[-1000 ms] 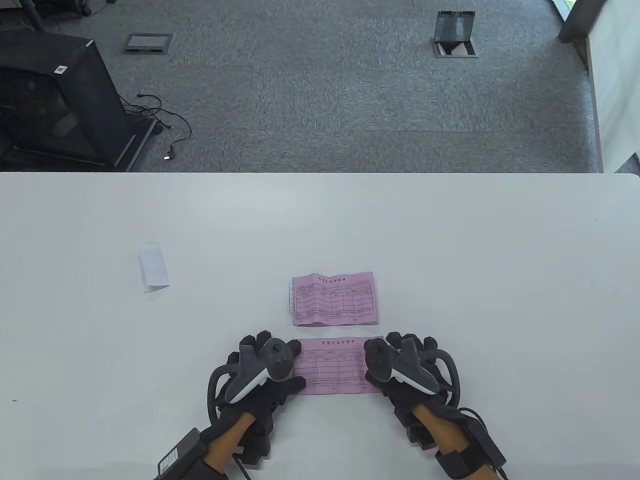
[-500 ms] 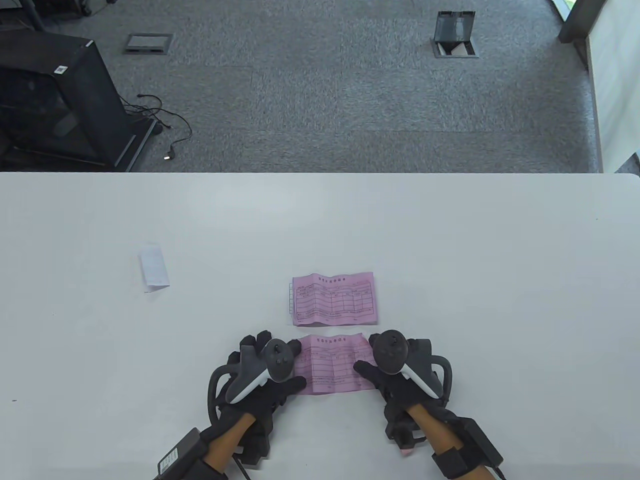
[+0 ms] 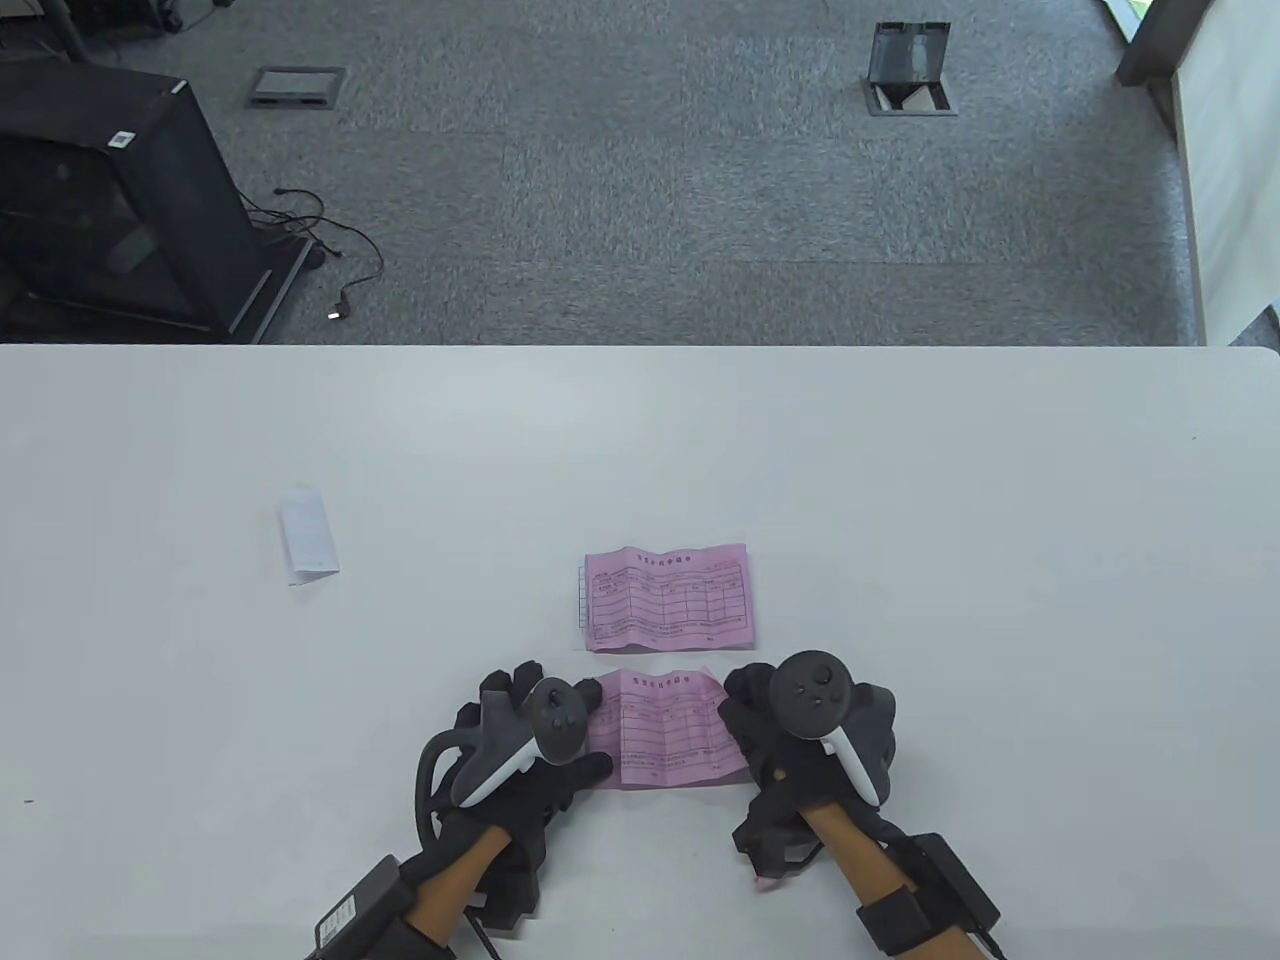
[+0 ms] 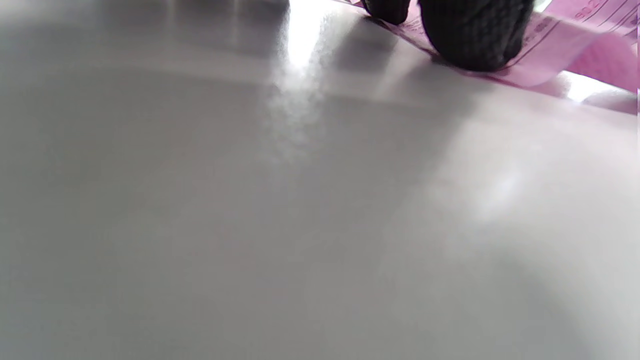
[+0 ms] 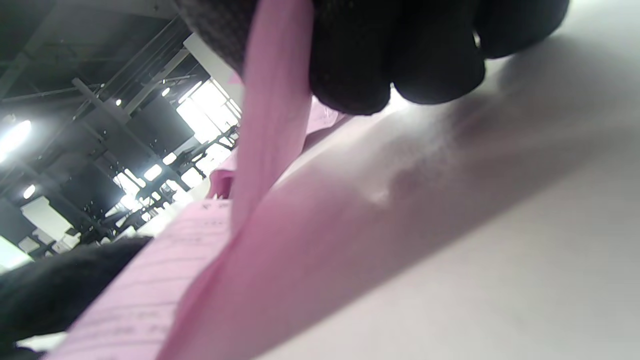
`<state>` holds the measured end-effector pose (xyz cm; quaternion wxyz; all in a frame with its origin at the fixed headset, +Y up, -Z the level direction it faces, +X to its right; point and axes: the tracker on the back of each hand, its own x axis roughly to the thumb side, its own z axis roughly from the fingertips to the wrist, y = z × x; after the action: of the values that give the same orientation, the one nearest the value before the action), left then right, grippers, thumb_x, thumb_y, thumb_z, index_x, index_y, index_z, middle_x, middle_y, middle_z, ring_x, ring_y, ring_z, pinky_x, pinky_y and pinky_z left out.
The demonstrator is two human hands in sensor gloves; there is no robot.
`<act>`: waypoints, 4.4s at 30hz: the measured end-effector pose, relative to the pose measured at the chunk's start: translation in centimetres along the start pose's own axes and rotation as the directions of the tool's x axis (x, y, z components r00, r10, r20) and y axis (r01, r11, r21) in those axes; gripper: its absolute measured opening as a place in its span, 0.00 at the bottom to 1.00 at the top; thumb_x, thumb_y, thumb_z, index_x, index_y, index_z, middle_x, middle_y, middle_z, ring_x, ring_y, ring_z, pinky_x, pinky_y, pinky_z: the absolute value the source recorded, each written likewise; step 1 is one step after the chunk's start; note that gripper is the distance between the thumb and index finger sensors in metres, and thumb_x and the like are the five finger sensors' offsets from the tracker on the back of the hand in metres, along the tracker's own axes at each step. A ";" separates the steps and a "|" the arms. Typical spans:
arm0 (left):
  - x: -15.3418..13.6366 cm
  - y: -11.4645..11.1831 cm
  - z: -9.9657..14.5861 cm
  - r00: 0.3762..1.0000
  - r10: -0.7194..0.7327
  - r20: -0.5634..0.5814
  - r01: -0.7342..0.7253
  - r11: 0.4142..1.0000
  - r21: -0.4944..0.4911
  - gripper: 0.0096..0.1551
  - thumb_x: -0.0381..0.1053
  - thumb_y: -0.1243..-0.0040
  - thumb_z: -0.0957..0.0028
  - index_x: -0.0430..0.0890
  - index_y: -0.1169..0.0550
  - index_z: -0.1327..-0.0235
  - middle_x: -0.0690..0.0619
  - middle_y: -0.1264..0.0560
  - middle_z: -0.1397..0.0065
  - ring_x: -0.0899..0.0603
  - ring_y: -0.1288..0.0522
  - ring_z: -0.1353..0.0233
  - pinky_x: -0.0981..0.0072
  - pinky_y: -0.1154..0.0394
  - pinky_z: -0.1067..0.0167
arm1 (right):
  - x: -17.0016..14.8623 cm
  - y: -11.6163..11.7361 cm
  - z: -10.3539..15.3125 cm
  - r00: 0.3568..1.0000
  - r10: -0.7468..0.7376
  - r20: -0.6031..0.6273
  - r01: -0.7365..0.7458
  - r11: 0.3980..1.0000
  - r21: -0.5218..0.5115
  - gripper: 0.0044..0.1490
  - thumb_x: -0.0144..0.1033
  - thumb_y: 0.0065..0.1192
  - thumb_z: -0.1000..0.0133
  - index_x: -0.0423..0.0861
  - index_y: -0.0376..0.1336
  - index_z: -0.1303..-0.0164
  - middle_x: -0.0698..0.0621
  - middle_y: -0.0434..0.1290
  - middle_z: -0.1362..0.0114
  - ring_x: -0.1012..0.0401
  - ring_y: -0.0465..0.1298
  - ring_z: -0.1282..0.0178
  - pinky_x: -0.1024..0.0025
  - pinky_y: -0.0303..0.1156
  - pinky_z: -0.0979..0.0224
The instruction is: Unfold folded invoices and stack
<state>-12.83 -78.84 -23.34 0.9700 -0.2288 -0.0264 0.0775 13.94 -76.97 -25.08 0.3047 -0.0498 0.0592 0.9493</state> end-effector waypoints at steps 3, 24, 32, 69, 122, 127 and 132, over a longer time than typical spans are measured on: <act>-0.1 0.2 0.0 1.000 0.030 0.003 -0.030 1.000 -0.006 0.47 0.68 0.43 0.49 0.66 0.49 0.18 0.43 0.63 0.12 0.30 0.65 0.16 0.27 0.61 0.23 | 0.3 -1.1 0.2 0.994 -0.086 0.065 0.087 0.996 -0.013 0.25 0.43 0.62 0.48 0.50 0.65 0.41 0.55 0.77 0.49 0.54 0.75 0.43 0.47 0.65 0.28; -3.4 2.6 0.6 0.260 0.834 0.487 -0.860 0.430 -0.276 0.44 0.61 0.32 0.48 0.49 0.35 0.21 0.37 0.34 0.19 0.29 0.35 0.24 0.42 0.31 0.33 | 2.5 -6.7 2.9 0.751 -0.481 0.453 0.548 0.836 -0.020 0.24 0.44 0.59 0.45 0.55 0.61 0.38 0.57 0.74 0.44 0.56 0.73 0.38 0.47 0.62 0.24; -3.8 2.7 1.0 0.334 0.820 0.465 -0.922 0.387 -0.019 0.23 0.53 0.32 0.46 0.48 0.20 0.39 0.47 0.15 0.45 0.42 0.18 0.46 0.58 0.21 0.51 | 1.0 -6.1 1.6 0.808 -0.466 0.361 0.518 0.854 -0.057 0.24 0.44 0.59 0.45 0.53 0.62 0.38 0.56 0.75 0.45 0.55 0.73 0.39 0.46 0.62 0.25; 0.2 7.9 -9.1 0.887 0.452 -0.093 -0.420 0.875 0.241 0.36 0.52 0.29 0.46 0.49 0.30 0.25 0.48 0.15 0.46 0.48 0.18 0.57 0.67 0.22 0.62 | 2.9 -1.2 -10.7 0.963 0.181 -0.199 -0.200 0.976 -0.082 0.24 0.46 0.62 0.46 0.51 0.66 0.41 0.52 0.76 0.46 0.51 0.74 0.41 0.40 0.60 0.27; -23.1 9.9 -10.4 0.545 0.486 -0.683 -0.260 0.873 0.413 0.57 0.66 0.37 0.48 0.50 0.52 0.16 0.33 0.55 0.13 0.23 0.56 0.18 0.24 0.53 0.26 | -2.8 -5.8 -1.9 0.989 0.146 -0.012 -0.147 0.987 -0.064 0.47 0.59 0.54 0.47 0.47 0.49 0.22 0.42 0.61 0.25 0.42 0.61 0.25 0.29 0.49 0.25; -22.6 9.8 -10.9 0.561 0.477 -0.677 -0.272 0.878 0.394 0.50 0.63 0.36 0.45 0.53 0.49 0.18 0.34 0.57 0.13 0.22 0.59 0.18 0.23 0.56 0.25 | -3.0 -5.4 -2.1 0.987 0.161 -0.016 -0.161 0.986 -0.051 0.46 0.59 0.53 0.46 0.47 0.49 0.22 0.42 0.62 0.25 0.42 0.61 0.25 0.29 0.49 0.25; -22.5 10.1 -10.8 0.575 0.500 -0.648 -0.266 0.862 0.431 0.35 0.57 0.34 0.42 0.58 0.38 0.26 0.36 0.53 0.12 0.25 0.56 0.16 0.24 0.54 0.24 | -3.4 -5.2 -2.3 0.989 0.146 -0.024 -0.147 0.988 -0.041 0.45 0.59 0.53 0.46 0.47 0.50 0.22 0.43 0.63 0.25 0.42 0.62 0.26 0.30 0.50 0.25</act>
<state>-35.46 -78.33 -37.83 0.8760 -0.0974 0.4319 0.1910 19.90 -75.06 -27.35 0.2323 -0.0618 0.0455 0.9696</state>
